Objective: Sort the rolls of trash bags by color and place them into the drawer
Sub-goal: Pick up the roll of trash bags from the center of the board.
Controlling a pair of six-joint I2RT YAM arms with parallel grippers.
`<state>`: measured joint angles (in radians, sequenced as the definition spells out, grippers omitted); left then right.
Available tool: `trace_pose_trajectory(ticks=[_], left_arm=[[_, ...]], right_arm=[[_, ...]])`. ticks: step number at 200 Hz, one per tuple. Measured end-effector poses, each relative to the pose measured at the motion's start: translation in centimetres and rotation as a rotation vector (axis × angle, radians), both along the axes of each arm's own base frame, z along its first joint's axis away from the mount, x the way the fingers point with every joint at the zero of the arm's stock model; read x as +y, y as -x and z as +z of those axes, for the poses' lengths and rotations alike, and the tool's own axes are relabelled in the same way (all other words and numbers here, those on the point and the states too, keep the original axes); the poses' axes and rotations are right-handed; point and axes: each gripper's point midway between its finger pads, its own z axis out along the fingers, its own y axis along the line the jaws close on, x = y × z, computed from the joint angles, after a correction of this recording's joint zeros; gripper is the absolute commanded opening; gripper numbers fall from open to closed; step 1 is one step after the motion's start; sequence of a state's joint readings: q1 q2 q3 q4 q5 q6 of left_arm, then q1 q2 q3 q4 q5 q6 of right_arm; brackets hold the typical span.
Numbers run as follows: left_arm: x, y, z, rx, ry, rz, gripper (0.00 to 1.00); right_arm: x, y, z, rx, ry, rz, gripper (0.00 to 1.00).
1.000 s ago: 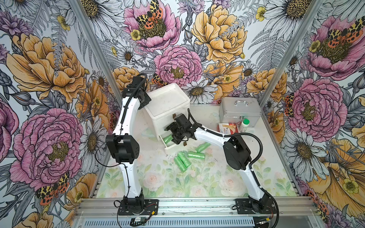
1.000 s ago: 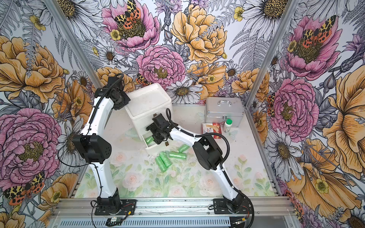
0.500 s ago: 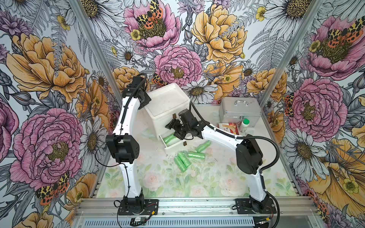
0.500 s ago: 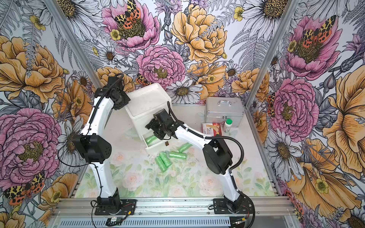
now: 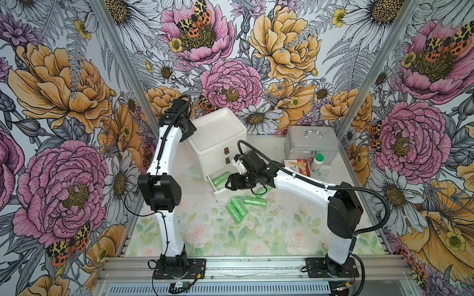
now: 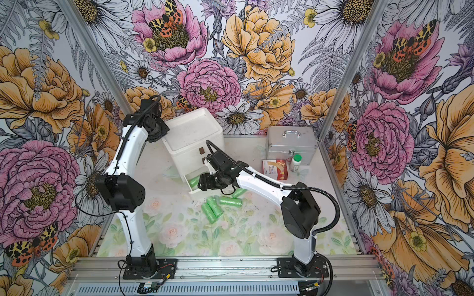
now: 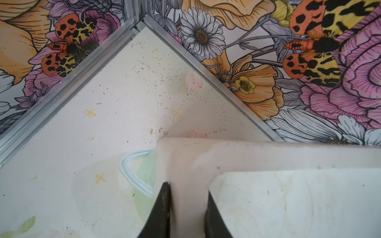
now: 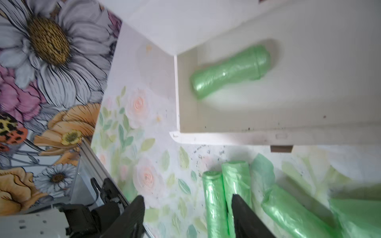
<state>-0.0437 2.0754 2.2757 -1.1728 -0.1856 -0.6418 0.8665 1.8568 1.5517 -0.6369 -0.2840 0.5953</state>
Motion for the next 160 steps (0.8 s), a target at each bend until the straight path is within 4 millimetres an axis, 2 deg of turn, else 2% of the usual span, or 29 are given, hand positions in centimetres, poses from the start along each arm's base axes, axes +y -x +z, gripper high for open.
trace_pose_trajectory(ticks=[40, 56, 76, 96, 160], left_arm=[[0.0, 0.0, 0.0, 0.000, 0.002, 0.004, 0.00], [0.0, 0.0, 0.0, 0.000, 0.002, 0.004, 0.00], [0.0, 0.0, 0.0, 0.000, 0.002, 0.004, 0.00], [0.0, 0.0, 0.0, 0.000, 0.002, 0.004, 0.00], [0.0, 0.0, 0.0, 0.000, 0.002, 0.004, 0.00]], right_arm=[[1.9, 7.0, -3.6, -0.050, 0.161, 0.246, 0.66], [1.8, 8.5, -5.6, -0.038, 0.217, 0.295, 0.66], [0.8, 8.9, -8.2, -0.019, 0.295, 0.305, 0.65], [-0.1, 8.9, -9.8, -0.008, 0.349, 0.305, 0.65], [-0.2, 8.3, -9.6, -0.037, 0.367, 0.299, 0.64]])
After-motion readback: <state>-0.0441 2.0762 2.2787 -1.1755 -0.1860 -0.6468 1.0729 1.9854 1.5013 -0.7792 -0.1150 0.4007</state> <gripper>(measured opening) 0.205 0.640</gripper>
